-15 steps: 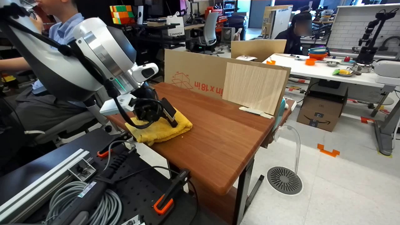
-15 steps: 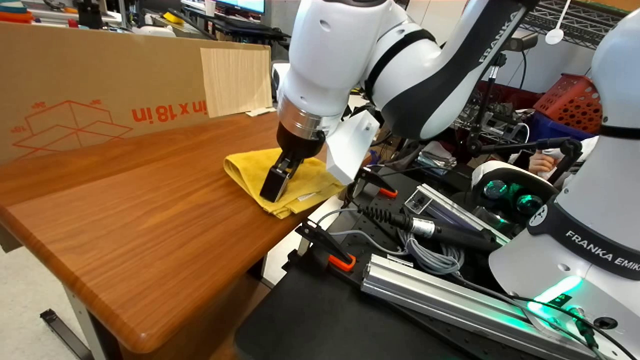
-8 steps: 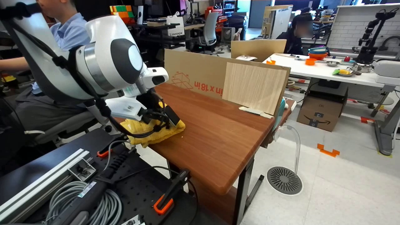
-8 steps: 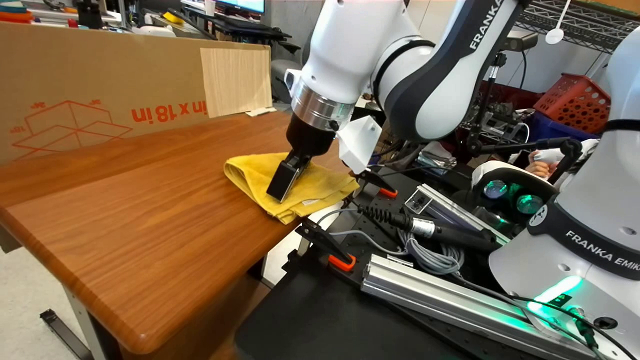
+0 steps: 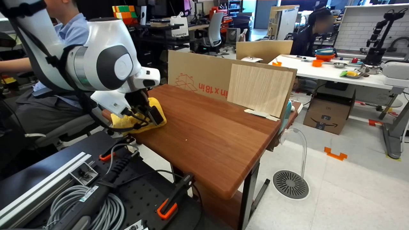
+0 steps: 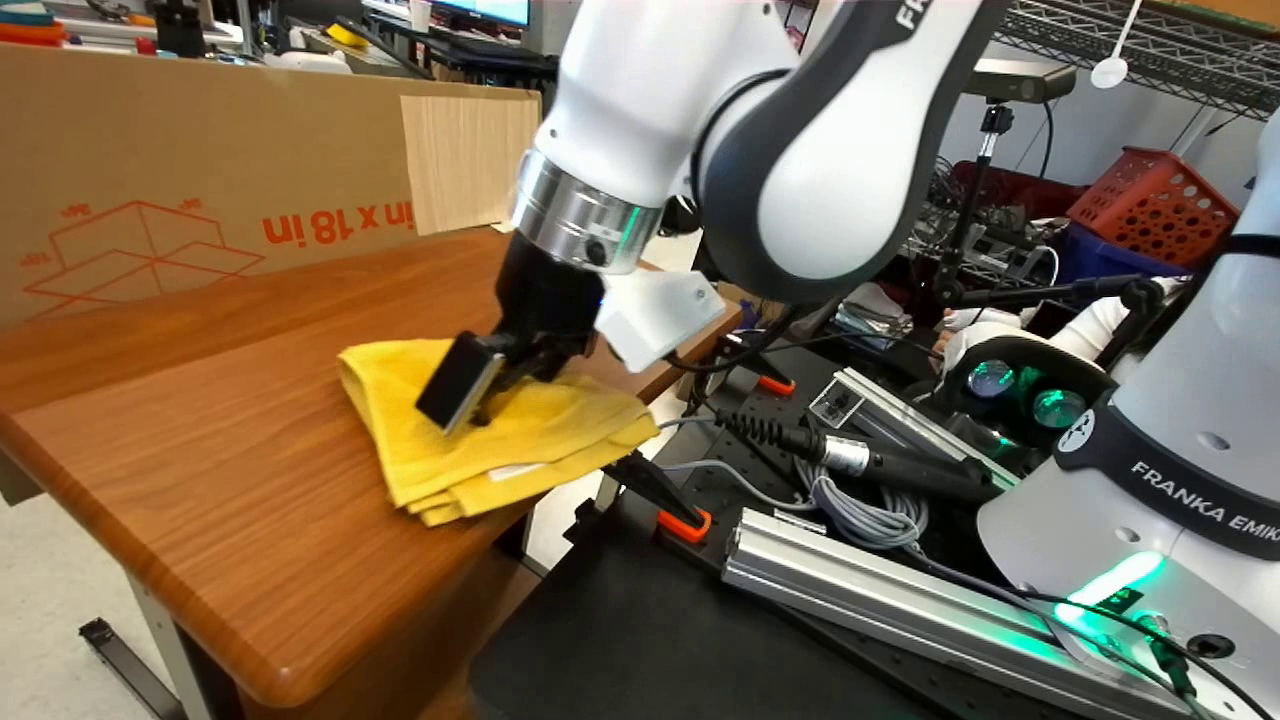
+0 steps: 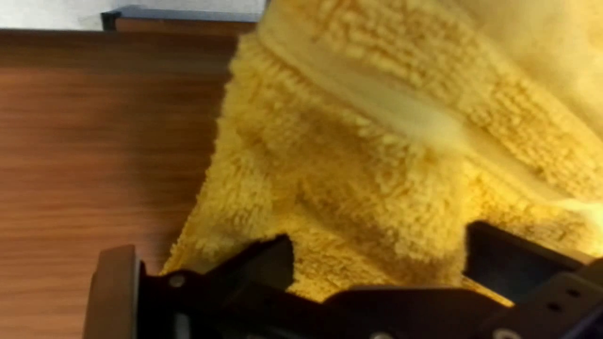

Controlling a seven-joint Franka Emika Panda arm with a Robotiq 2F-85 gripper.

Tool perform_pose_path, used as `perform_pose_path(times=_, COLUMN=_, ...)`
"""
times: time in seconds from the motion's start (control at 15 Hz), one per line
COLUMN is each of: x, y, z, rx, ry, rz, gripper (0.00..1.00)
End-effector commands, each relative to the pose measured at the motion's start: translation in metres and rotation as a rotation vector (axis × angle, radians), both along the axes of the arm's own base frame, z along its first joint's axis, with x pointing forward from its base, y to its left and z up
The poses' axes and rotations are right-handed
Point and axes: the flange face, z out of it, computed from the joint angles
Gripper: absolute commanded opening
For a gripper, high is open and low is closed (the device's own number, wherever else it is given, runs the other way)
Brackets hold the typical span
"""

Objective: Slide the towel to the left end of the table

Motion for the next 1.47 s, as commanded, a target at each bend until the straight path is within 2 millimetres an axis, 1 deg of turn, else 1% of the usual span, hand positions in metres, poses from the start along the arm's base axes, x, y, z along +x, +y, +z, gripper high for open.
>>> perform_pose_path(times=0.0, x=0.056, y=0.064, z=0.012, rx=0.128, ry=0.080, rz=-0.115, gripper=1.00)
perform_pose_path(times=0.07, x=0.070, y=0.079, z=0.016, rx=0.154, ry=0.098, rz=-0.140, gripper=1.00)
perform_pose_path(times=0.13, x=0.088, y=0.086, z=0.027, rx=0.176, ry=0.107, rz=-0.180, gripper=1.00)
perform_pose_path(times=0.27, x=0.125, y=0.091, z=0.045, rx=0.208, ry=0.110, rz=-0.252, gripper=1.00)
perform_pose_path(times=0.4, x=0.155, y=0.087, z=0.058, rx=0.232, ry=0.104, rz=-0.320, gripper=1.00)
perform_pose_path(times=0.47, x=0.170, y=0.081, z=0.060, rx=0.239, ry=0.103, rz=-0.354, gripper=1.00)
perform_pose_path(times=0.6, x=0.192, y=0.068, z=0.061, rx=0.244, ry=0.103, rz=-0.408, gripper=1.00)
perform_pose_path(times=0.67, x=0.199, y=0.061, z=0.062, rx=0.242, ry=0.103, rz=-0.426, gripper=1.00)
perform_pose_path(times=0.8, x=0.202, y=0.046, z=0.066, rx=0.245, ry=0.116, rz=-0.449, gripper=1.00)
perform_pose_path(times=0.93, x=0.194, y=0.033, z=0.074, rx=0.227, ry=0.124, rz=-0.456, gripper=1.00)
perform_pose_path(times=1.2, x=0.170, y=0.011, z=0.099, rx=0.204, ry=0.081, rz=-0.439, gripper=1.00)
perform_pose_path(times=1.4, x=0.145, y=-0.016, z=0.117, rx=0.178, ry=0.072, rz=-0.412, gripper=1.00)
